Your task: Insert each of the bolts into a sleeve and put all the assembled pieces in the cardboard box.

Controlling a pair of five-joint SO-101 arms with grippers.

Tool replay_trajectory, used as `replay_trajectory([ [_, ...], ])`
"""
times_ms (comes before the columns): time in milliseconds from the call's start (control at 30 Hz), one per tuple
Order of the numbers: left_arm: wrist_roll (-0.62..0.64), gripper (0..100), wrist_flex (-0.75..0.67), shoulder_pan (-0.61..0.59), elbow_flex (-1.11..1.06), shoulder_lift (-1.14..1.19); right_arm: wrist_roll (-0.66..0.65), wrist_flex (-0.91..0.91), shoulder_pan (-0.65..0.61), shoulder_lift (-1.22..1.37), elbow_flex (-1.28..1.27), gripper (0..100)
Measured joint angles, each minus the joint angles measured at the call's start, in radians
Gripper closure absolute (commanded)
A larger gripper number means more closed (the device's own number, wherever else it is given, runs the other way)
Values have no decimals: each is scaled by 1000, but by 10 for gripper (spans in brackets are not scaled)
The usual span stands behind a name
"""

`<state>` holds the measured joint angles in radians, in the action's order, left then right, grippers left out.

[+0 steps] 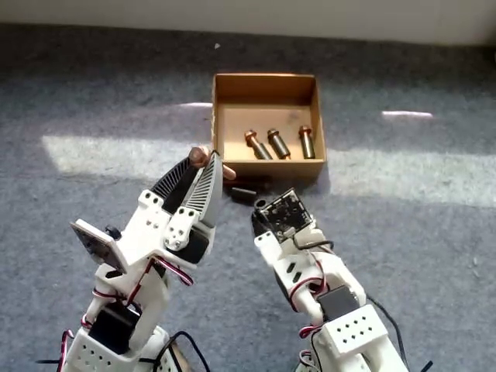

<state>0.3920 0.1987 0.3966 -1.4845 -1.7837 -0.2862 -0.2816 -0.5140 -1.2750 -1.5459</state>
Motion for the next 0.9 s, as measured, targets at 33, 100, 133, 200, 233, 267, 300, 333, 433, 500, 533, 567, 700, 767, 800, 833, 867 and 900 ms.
replay_trajectory([
  [33,2,994,0,0,0,-2,-3,38,0,0,0,993],
  [100,40,994,0,0,0,-5,-5,123,0,0,0,993],
  [133,71,994,0,-6,0,-5,-5,164,-2,0,0,993],
  [200,138,994,0,-43,0,-5,-5,242,-6,0,0,993],
  [233,169,994,0,-60,0,-5,-5,272,-8,0,0,993],
  [267,192,994,0,-68,0,-5,-5,295,-15,0,0,993],
  [300,210,994,0,-71,0,-5,-6,307,-26,0,0,993],
  [333,221,994,0,-71,0,-5,-6,319,-37,0,-9,993],
  [433,233,994,0,-68,0,-5,-8,374,-84,0,-78,993],
  [500,235,994,0,-57,0,-5,-8,442,-106,0,-118,993],
  [533,235,994,0,-40,0,-5,-8,485,-109,-2,-121,993],
  [567,235,994,0,-21,0,-5,-14,532,-109,-9,-124,993],
  [700,198,994,0,8,0,-5,-104,664,-109,-3,-124,993],
  [767,192,994,0,3,0,-5,-133,677,-109,-3,-124,993],
  [800,190,994,0,5,2,-5,-138,678,-109,-3,-124,993],
  [833,187,994,0,5,2,-6,-141,680,-109,-3,-124,993],
  [867,186,994,0,5,2,-6,-143,680,-109,-3,-124,993],
  [900,186,994,0,5,2,-6,-144,680,-109,-3,-124,993],
])
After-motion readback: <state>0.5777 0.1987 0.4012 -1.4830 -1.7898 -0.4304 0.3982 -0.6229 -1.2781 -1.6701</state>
